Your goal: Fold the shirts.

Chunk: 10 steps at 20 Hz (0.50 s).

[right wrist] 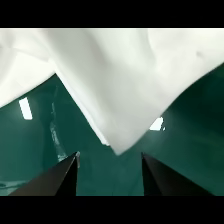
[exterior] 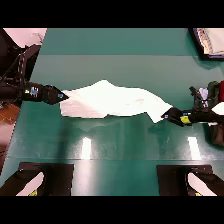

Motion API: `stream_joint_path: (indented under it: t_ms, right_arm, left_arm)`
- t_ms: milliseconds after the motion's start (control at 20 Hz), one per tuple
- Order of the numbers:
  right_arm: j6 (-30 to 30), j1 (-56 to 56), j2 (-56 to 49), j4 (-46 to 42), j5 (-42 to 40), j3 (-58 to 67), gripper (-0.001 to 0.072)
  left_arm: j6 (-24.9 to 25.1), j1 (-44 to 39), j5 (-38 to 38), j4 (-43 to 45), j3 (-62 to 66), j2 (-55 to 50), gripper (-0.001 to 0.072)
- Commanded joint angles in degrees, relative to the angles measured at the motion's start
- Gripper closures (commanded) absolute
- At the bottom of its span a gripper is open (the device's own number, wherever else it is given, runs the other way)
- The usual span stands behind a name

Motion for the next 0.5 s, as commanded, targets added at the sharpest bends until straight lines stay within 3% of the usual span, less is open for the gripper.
stream_joint_path:
  t_ms: [0, 50, 100, 150, 300, 450]
  right_arm:
    - [1.68, 2.51, -3.67, 0.11, -7.78, -0.74, 0.0285]
    - [1.55, 3.17, -4.33, 0.46, -9.05, -0.74, 0.0354]
    - [1.49, 3.85, -4.46, 1.09, -10.36, -0.76, 0.0561]
    - [1.49, 4.07, -3.93, 1.57, -12.26, -0.74, 0.0690]
    - [1.51, 1.44, 1.92, 0.85, -13.57, 2.78, 0.0694]
    - [1.51, -7.08, 9.44, 0.90, -7.41, 11.45, 0.0694]
  left_arm:
    - [0.04, 0.02, -1.01, 0.00, 0.07, 0.02, 0.0683]
    - [0.04, 0.02, -0.98, 0.00, 0.07, 0.02, 0.0683]
    - [0.04, 0.02, -0.98, 0.02, 0.07, 0.02, 0.0683]
    - [0.04, 0.02, -0.94, 0.00, 0.09, 0.02, 0.0683]
    - [-0.15, 0.04, -1.70, 2.62, 1.42, 0.04, 0.0683]
    - [-0.20, 0.04, -5.27, 7.32, 7.13, 0.04, 0.0683]
